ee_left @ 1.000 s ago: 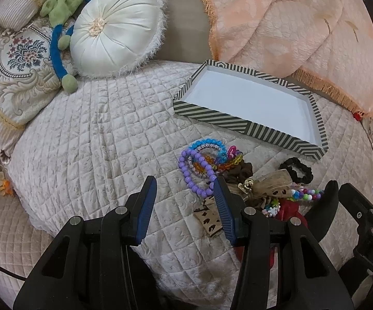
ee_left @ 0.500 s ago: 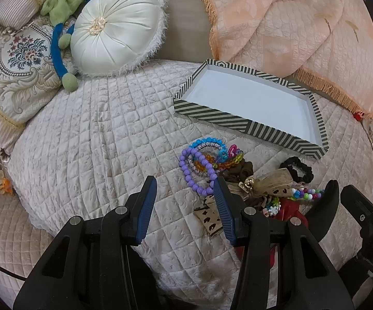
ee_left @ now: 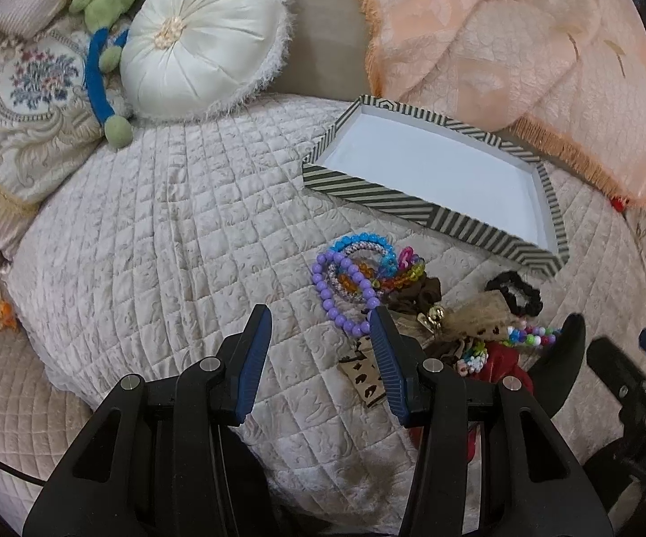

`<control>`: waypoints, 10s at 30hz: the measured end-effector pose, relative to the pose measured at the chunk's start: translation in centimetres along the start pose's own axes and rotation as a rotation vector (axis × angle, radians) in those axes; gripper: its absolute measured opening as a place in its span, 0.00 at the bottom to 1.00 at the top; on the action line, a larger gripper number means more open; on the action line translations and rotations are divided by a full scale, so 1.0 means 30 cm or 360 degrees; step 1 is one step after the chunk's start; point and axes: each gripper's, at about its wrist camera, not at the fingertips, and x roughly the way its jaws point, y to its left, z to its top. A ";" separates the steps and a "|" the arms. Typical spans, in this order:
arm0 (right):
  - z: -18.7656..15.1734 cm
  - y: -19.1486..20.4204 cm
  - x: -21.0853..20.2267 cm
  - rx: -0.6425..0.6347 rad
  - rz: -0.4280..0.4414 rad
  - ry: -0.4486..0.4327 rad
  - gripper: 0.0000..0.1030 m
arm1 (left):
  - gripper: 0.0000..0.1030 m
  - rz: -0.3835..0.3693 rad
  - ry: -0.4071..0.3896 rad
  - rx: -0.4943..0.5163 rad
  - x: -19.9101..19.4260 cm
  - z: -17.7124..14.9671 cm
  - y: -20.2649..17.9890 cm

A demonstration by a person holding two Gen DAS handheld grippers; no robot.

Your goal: Organize jewelry

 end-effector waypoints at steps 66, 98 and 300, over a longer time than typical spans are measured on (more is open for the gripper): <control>0.125 -0.159 0.446 -0.0034 0.0250 0.0270 0.12 | 0.08 -0.0421 0.0408 -0.0282 0.322 0.124 0.052; 0.166 -0.166 0.469 -0.0225 0.0168 0.0302 0.18 | 0.08 -0.0412 0.0155 -0.0208 0.115 0.276 0.092; 0.194 -0.254 0.022 0.0076 0.0545 0.0001 0.17 | 0.06 -0.0903 0.0290 -0.0261 0.062 0.314 0.012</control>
